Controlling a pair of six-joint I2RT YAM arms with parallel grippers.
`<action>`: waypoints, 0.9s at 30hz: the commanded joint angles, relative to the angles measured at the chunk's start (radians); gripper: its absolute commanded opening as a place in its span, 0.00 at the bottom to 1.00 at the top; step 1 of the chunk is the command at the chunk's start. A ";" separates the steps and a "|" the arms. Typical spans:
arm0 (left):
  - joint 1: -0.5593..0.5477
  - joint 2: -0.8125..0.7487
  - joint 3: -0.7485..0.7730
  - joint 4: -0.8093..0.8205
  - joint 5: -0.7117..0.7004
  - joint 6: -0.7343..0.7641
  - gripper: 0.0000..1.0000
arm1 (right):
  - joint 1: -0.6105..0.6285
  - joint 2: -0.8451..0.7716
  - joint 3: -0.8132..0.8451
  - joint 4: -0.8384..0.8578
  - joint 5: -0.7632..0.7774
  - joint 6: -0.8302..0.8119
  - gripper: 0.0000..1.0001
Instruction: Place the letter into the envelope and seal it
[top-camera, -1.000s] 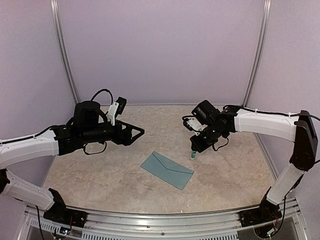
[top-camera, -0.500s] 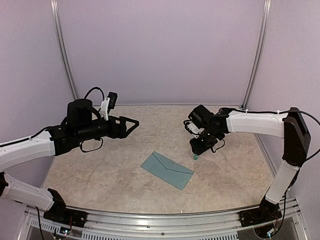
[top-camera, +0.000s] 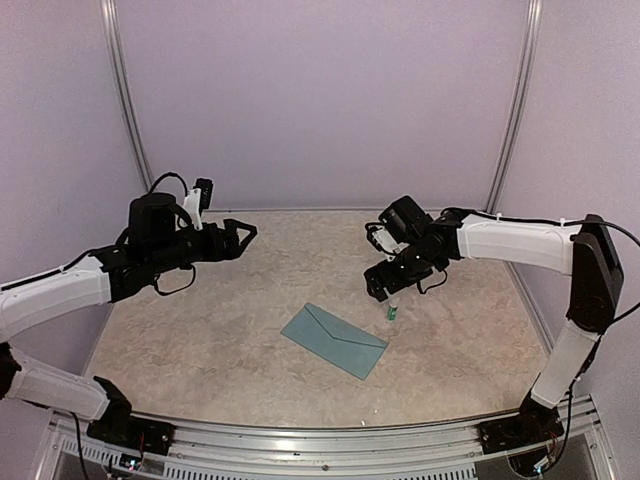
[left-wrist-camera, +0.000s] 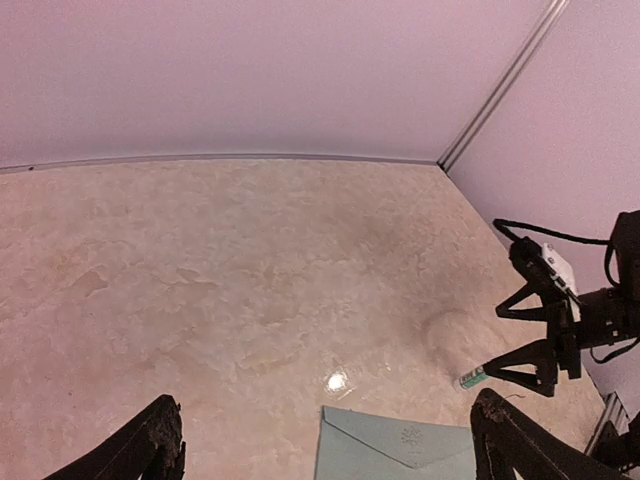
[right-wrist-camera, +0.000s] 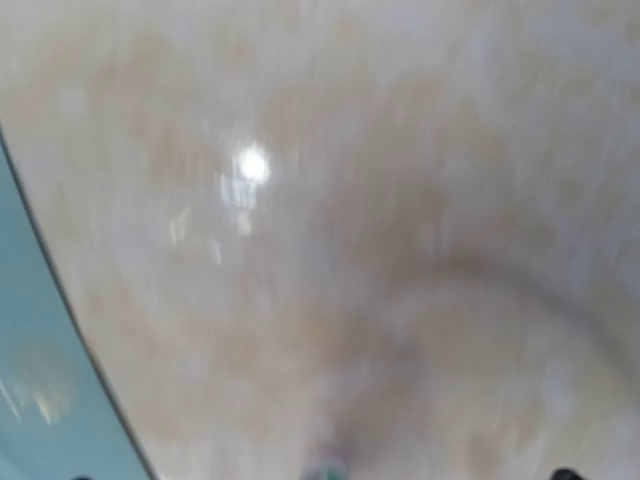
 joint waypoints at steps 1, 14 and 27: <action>0.155 0.049 -0.025 0.084 -0.051 0.005 0.96 | -0.082 -0.066 -0.009 0.206 -0.071 0.010 0.98; 0.703 0.000 -0.371 0.484 -0.041 0.101 0.97 | -0.645 -0.340 -0.574 0.889 -0.280 -0.008 0.99; 0.679 -0.038 -0.584 0.721 -0.179 0.239 0.99 | -0.751 -0.517 -0.991 1.378 -0.133 -0.089 0.99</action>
